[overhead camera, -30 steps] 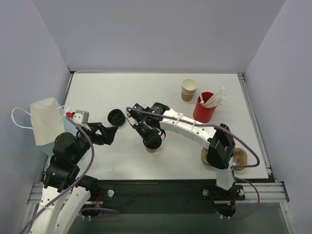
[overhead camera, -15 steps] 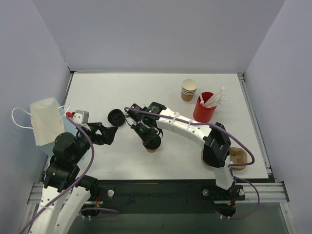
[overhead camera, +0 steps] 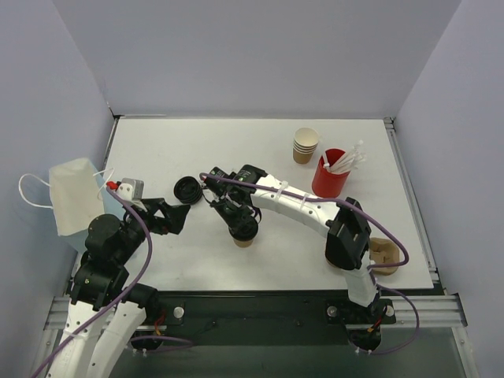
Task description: Pack the takeout coffee
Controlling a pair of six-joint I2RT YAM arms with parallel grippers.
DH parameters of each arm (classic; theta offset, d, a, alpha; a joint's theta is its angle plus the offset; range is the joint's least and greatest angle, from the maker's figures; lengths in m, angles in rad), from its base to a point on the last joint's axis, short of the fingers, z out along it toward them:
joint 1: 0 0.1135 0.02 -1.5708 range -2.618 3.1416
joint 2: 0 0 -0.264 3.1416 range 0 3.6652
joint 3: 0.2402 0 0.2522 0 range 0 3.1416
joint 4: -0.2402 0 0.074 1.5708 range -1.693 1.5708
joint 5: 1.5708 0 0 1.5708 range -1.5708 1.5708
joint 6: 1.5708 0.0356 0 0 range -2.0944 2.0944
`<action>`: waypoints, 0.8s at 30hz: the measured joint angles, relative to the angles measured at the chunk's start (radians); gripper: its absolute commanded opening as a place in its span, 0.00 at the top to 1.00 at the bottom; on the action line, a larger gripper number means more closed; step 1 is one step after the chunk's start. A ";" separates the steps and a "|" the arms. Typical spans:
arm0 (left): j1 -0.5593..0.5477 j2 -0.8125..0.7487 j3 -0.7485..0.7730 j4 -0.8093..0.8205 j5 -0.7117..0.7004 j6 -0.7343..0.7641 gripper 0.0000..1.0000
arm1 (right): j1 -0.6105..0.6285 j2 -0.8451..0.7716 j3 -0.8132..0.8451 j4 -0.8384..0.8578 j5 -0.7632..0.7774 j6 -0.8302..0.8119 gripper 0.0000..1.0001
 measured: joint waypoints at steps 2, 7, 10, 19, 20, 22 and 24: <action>0.000 0.000 0.000 0.000 0.000 0.000 0.04 | 0.000 0.008 0.002 0.001 0.000 -0.001 1.00; 0.000 0.000 0.000 0.000 0.000 0.000 0.04 | -0.002 0.012 0.004 0.002 0.000 0.000 0.99; 0.000 0.000 0.000 0.000 0.000 0.000 0.04 | -0.002 0.012 0.004 0.002 -0.001 0.002 0.85; 0.000 0.000 0.000 0.000 0.000 0.000 0.04 | -0.006 0.012 0.013 0.006 -0.015 0.002 0.60; 0.000 0.000 0.000 0.000 0.000 0.000 0.04 | -0.010 0.012 0.017 0.007 -0.016 0.002 0.59; 0.000 0.001 0.000 0.000 0.000 0.000 0.04 | -0.020 0.009 0.023 0.007 -0.024 0.001 0.58; 0.000 0.003 0.000 0.000 0.000 0.000 0.04 | -0.032 0.001 0.024 0.007 -0.037 0.001 0.57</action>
